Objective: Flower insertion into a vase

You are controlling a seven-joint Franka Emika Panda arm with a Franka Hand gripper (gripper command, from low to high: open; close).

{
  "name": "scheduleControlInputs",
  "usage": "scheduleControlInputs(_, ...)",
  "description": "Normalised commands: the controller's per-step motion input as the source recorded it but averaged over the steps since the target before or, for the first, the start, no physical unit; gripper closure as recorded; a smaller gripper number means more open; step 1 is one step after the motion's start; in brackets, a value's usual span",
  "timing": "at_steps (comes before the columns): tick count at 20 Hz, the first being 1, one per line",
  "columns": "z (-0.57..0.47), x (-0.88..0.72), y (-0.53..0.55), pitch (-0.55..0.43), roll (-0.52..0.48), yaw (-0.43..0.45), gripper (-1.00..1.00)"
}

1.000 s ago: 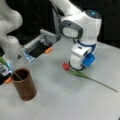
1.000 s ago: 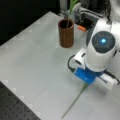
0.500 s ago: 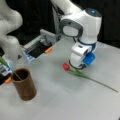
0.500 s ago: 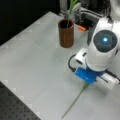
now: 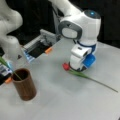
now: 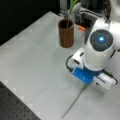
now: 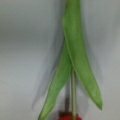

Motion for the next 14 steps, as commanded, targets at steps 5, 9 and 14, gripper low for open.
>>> scheduleControlInputs(5, -0.11, 0.34, -0.06, -0.009, -0.012, 0.022, -1.0)
scheduleControlInputs(9, -0.15, 0.4, -0.05, 0.012, -0.066, 0.04, -1.0)
scheduleControlInputs(14, -0.11, 0.38, 0.01, 0.057, -0.142, 0.064, -1.0)
